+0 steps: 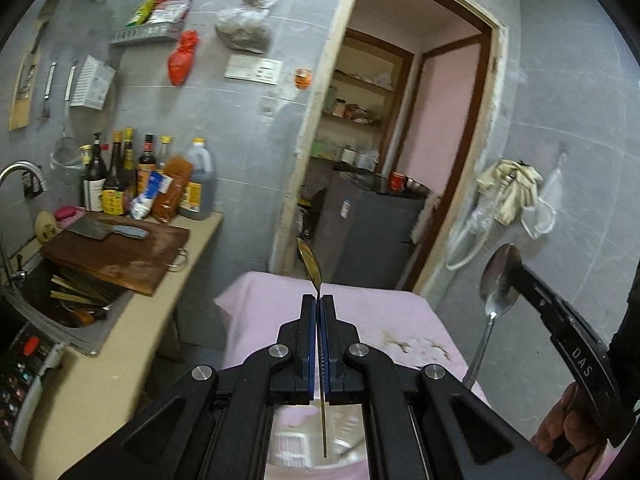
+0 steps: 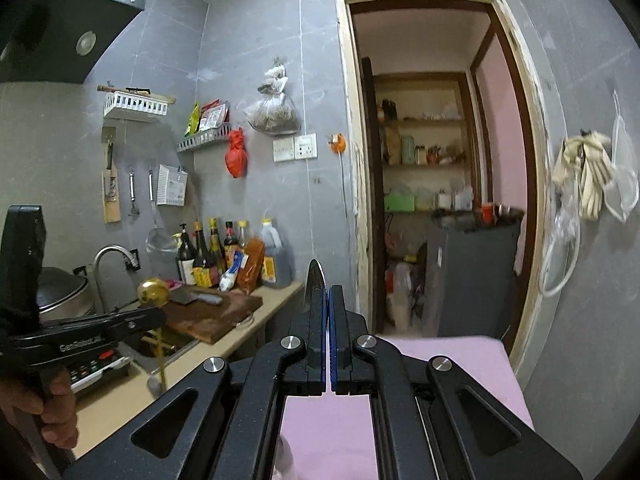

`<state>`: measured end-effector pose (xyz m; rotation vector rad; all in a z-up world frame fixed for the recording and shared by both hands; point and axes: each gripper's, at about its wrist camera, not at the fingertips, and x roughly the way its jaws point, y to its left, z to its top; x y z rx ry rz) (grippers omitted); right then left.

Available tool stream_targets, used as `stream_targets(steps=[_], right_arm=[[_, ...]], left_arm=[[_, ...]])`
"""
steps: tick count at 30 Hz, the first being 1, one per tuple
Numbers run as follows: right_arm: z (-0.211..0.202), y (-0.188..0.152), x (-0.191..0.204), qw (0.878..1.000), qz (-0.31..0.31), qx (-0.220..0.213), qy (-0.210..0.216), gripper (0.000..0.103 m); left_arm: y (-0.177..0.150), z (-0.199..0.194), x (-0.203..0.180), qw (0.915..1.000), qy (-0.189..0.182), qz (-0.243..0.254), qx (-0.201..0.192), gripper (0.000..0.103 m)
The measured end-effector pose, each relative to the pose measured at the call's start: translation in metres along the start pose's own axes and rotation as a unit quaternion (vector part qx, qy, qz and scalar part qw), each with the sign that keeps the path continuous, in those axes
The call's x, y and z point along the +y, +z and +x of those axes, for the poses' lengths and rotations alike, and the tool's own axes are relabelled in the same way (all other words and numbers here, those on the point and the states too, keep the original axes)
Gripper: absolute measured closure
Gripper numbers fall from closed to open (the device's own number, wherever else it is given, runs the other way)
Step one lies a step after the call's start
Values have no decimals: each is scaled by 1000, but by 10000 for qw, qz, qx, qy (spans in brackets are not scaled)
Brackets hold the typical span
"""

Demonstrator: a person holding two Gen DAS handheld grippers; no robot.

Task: Organize utensils
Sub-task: 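Carry both spoons to the white caddy and open both grippers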

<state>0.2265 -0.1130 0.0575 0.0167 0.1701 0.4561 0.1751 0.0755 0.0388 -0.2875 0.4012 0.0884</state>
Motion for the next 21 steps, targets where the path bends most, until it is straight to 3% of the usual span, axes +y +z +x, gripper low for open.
stream_targets(steps=[4,11,21], right_arm=[[13,-3,18,9995,-215,-15,-221,101],[34,-26,31,9975,-417,339,-450,101],[49,-51,35,9943,-474,746,-599,101]], left_arm=[[1,5,27,9998,111,-149,-76,100],[-8,25,52,9997,119,-209,43,100],[-36,49,53,9996,34,-5,287,100]])
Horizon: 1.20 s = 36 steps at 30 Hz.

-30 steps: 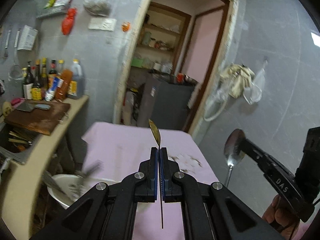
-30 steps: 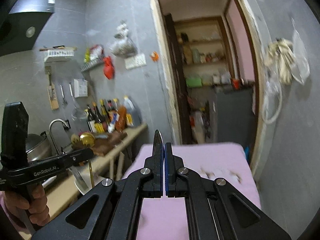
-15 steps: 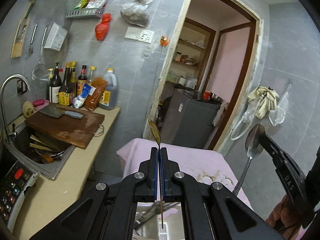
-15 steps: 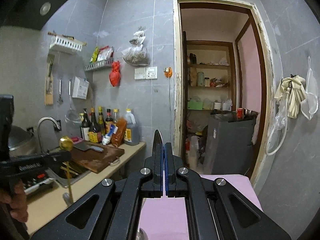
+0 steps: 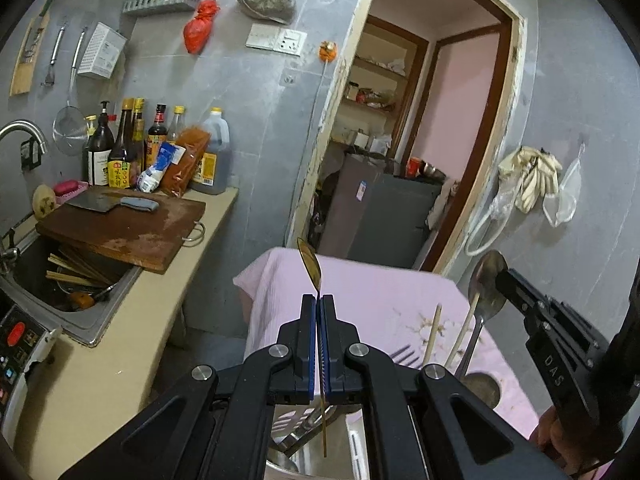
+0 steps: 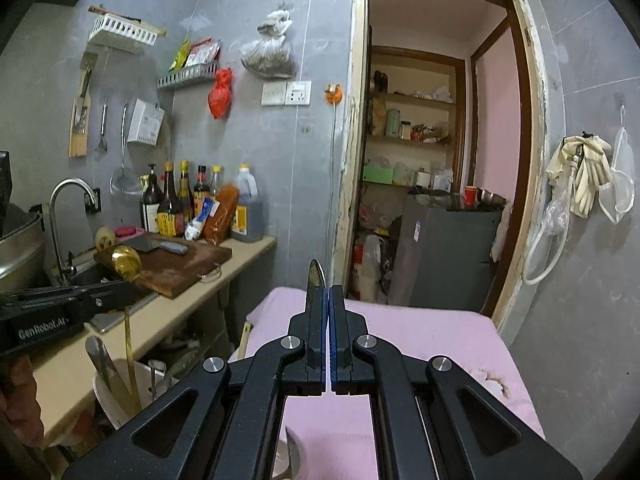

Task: Organize utensils
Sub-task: 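Carry both spoons to the white caddy and open both grippers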

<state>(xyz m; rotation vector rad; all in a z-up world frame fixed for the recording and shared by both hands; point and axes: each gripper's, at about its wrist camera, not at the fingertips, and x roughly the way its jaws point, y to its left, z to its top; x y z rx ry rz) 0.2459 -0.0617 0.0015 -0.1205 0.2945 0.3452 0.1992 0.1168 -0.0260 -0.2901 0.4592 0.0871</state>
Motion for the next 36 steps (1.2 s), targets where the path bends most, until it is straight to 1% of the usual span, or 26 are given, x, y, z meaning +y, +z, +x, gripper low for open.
stream_targets(steps=[7,13,16,18,20,21,23,25,26,27,29,30,32,34,36], right_arm=[[-3,-9,-1,9997,23,202,114,101],[-8,-9,-11,9992,237,246,218,100],[-11,-9,-16,9987,343,257,286,99],[-14,-8,-18,9984,416,234,289,99],[-18,-6,-22,9983,473,195,286,99],[-20,-3,-25,9982,509,163,283,99],[-26,0,-31,9979,589,87,247,99],[-32,3,-38,9975,676,18,191,96],[-36,4,-42,9973,720,-16,159,86],[-39,5,-47,9969,772,-57,126,70],[-48,7,-58,9957,903,-185,81,55],[-51,7,-63,9954,933,-212,43,55],[-57,8,-72,9952,955,-226,-35,55],[-63,8,-83,9947,993,-253,-118,54],[-70,8,-92,9941,1035,-266,-199,45]], left_arm=[[-9,0,-6,9993,-65,241,276,100],[-7,-4,0,9986,-79,71,511,100],[-6,-6,2,9984,-115,16,562,97],[-6,-8,0,9980,-178,-3,599,90],[-4,-12,-2,9984,-234,-11,523,78],[-4,-15,-4,9986,-243,-24,470,75],[-1,-20,-6,9988,-291,-101,370,58],[2,-24,-8,9991,-294,-171,270,50],[3,-27,-11,9991,-303,-184,212,49],[4,-28,-13,9992,-298,-177,188,48],[7,-31,-21,9996,-255,-114,99,39],[7,-33,-26,9997,-235,-80,40,36],[8,-37,-35,9997,-215,-39,-61,26],[8,-40,-44,9997,-191,-29,-134,20],[8,-43,-53,9996,-131,-10,-239,13]])
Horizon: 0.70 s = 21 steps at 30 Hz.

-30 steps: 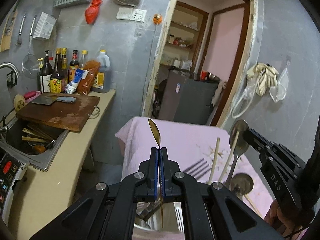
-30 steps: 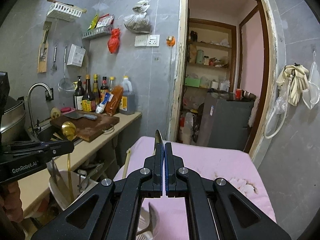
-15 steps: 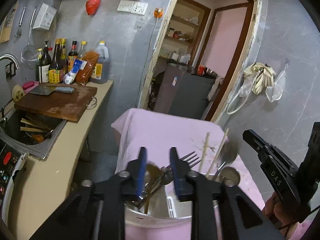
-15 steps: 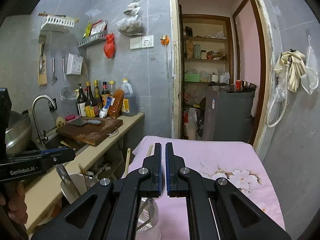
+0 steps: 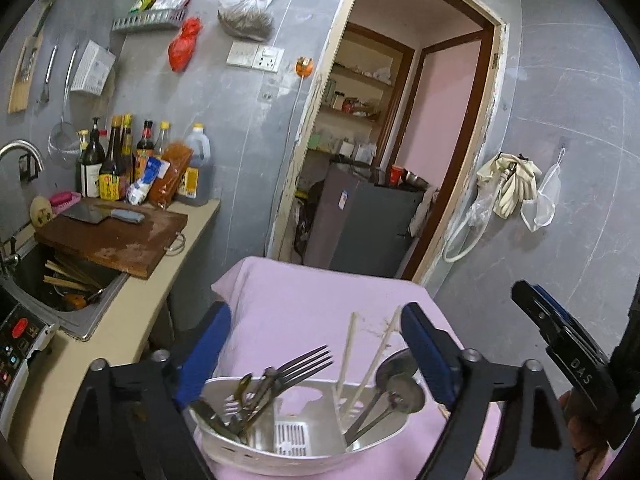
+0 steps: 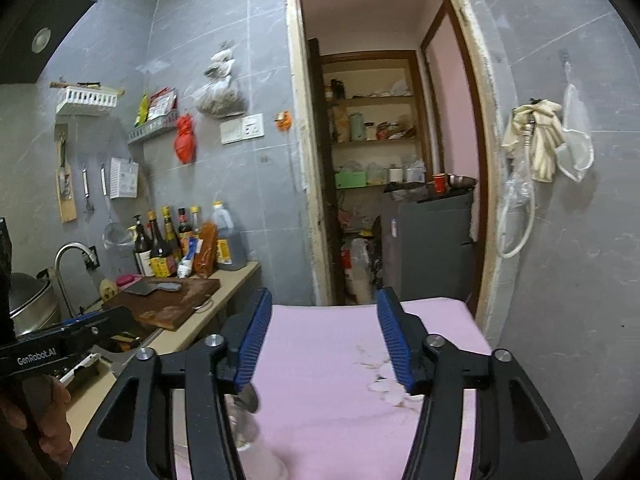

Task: Organize utensils
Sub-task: 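Move both grippers back over the chopsticks on the cloth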

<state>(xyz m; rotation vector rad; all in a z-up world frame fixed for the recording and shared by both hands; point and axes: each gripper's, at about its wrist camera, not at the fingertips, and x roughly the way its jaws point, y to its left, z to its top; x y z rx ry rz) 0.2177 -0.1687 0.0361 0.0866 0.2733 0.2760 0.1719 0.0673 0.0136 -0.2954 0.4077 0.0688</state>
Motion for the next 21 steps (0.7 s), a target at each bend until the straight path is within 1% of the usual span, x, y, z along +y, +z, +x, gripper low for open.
stream_targets(steps=[2,4,5,8,10,14,16,21], right_arm=[[-7,1,-11,9999,63,-8,-80,37],[-13,1,-24,9998,104,10,-169,32],[-16,2,-27,9997,115,19,-196,31],[-23,1,-45,9993,176,63,-326,25],[-26,-1,-57,9989,228,87,-393,16],[-31,-6,-78,9983,282,129,-493,12],[-32,-9,-88,9979,284,218,-545,6],[-35,-18,-112,9970,237,410,-616,5]], left_arm=[[0,-2,-9,9999,60,30,-104,6],[-1,-3,-19,9997,117,57,-186,3],[-1,-4,-25,9996,140,86,-214,2],[-4,-5,-43,9993,165,228,-252,1],[-7,-4,-55,9989,156,355,-269,1],[-15,-2,-81,9976,24,653,-232,1],[-20,-1,-92,9971,-10,732,-215,1],[-34,5,-115,9969,-134,770,-31,1]])
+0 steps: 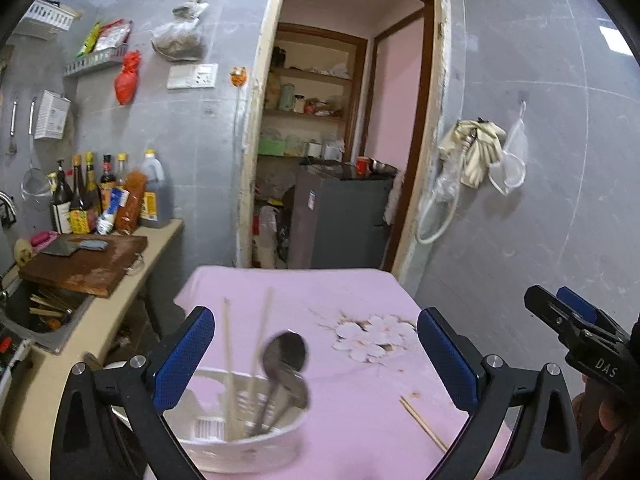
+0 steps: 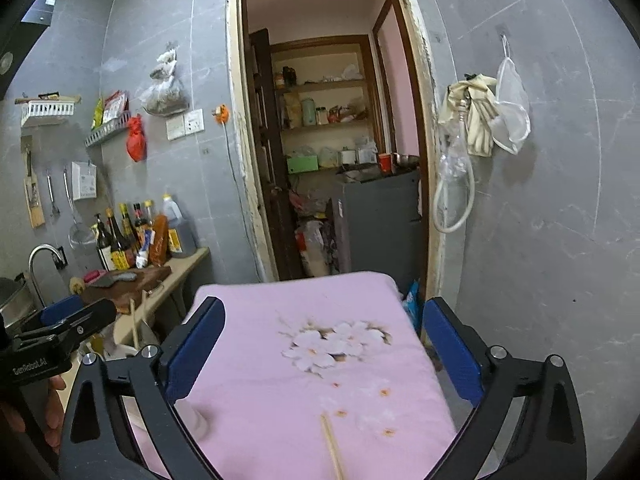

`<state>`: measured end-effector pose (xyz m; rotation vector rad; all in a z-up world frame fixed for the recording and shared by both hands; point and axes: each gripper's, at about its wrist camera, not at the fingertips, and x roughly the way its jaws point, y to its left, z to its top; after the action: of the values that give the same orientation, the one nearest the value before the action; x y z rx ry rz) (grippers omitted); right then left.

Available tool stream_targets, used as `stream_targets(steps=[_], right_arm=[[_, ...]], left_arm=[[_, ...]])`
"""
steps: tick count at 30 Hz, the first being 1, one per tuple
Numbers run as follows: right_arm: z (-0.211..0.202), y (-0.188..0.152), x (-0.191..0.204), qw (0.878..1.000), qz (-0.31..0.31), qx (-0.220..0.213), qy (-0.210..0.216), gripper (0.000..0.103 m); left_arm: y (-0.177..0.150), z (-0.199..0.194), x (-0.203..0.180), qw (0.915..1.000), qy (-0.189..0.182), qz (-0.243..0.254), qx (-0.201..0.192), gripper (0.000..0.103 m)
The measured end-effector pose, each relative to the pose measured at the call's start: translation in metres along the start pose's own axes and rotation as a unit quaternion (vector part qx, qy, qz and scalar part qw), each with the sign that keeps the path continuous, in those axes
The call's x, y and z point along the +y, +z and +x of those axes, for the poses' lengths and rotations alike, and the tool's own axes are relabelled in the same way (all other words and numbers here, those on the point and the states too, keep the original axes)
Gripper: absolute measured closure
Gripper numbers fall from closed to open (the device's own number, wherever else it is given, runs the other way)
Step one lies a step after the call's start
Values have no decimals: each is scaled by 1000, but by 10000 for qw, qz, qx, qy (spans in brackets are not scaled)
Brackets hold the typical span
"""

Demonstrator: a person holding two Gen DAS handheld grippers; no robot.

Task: Organize utensils
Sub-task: 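Move both grippers back over the chopsticks on the cloth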

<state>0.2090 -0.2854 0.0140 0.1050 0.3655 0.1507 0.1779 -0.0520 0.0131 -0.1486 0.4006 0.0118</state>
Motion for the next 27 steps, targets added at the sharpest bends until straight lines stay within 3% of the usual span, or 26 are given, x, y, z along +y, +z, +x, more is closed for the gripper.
stream_targets(steps=[11,19,27], right_arm=[[12,-34,-61,9976,-144,675,-110,5],[42,-76,-95,9889,-287,1432,255,5],[69,-130,-98,9724,-573,2151,704,5]], left_arm=[[-37,24,-42,9980,-45,-141,609,1],[-78,57,-59,9904,216,-486,1279,1],[-118,86,-68,9778,323,-671,1957,1]])
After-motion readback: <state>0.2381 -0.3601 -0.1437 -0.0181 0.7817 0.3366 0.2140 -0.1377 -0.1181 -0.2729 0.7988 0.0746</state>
